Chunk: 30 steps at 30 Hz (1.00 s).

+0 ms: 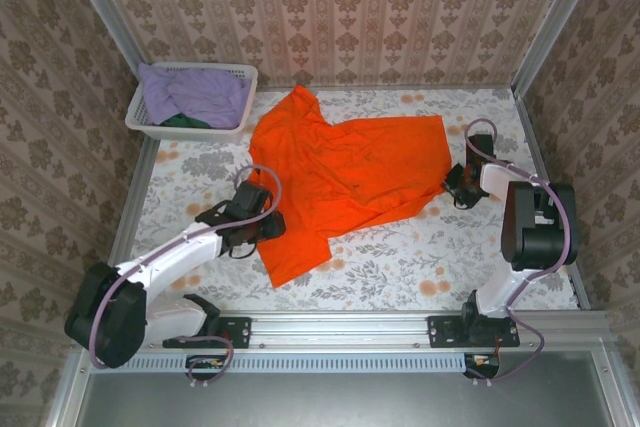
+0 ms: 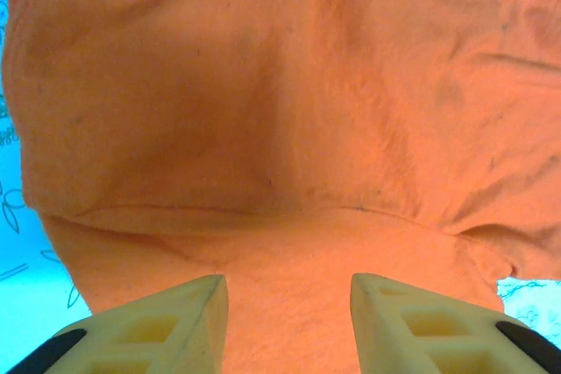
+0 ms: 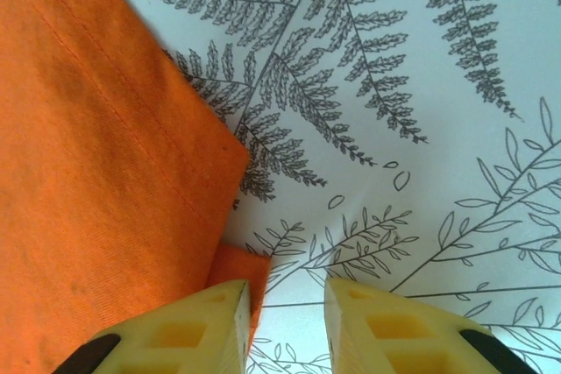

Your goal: Fold and stack the t-shirts

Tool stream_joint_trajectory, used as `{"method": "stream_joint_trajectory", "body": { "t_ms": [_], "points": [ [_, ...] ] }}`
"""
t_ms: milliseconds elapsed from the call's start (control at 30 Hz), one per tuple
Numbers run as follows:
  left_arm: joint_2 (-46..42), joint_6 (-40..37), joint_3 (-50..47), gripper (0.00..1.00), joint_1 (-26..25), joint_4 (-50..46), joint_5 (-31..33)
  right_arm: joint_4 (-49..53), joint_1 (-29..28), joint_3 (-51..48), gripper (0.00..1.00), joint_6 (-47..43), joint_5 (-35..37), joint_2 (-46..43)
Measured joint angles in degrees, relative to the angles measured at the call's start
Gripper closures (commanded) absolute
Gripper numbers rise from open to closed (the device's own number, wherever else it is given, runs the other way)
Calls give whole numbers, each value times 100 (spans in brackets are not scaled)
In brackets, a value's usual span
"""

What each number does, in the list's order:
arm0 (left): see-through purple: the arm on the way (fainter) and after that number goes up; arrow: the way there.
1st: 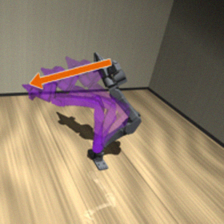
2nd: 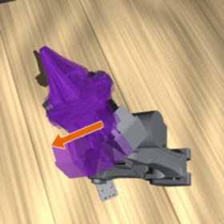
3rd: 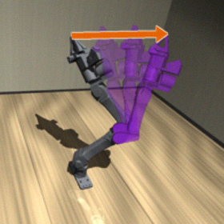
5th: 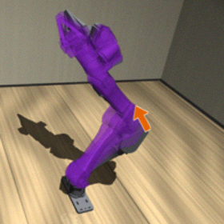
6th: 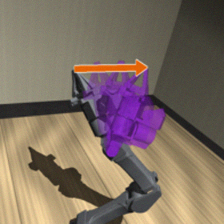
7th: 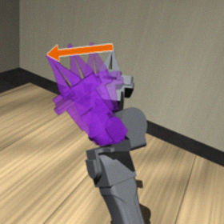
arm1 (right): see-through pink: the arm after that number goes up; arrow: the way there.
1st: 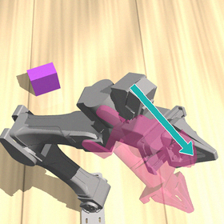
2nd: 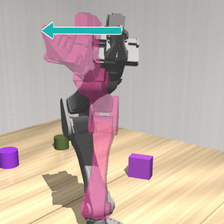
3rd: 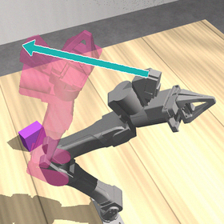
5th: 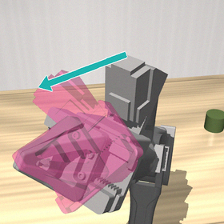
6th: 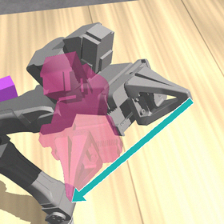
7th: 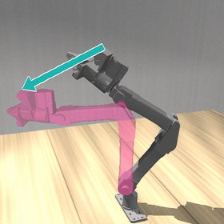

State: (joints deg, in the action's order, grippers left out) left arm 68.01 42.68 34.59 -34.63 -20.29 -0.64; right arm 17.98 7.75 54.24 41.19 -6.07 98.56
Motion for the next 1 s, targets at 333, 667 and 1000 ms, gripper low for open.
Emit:
{"method": "stream_joint_trajectory", "body": {
  "t_ms": [333,667,1000],
  "points": [
    [-26,13,-286,59,-173,-103,223,-219,0,31,72,85,-170,33],
    [105,90,-334,64,-173,57,319,-85,28,179,99,151,-192,258],
    [127,133,-396,67,-173,151,420,26,31,35,100,166,-190,-168]
  ]
}}
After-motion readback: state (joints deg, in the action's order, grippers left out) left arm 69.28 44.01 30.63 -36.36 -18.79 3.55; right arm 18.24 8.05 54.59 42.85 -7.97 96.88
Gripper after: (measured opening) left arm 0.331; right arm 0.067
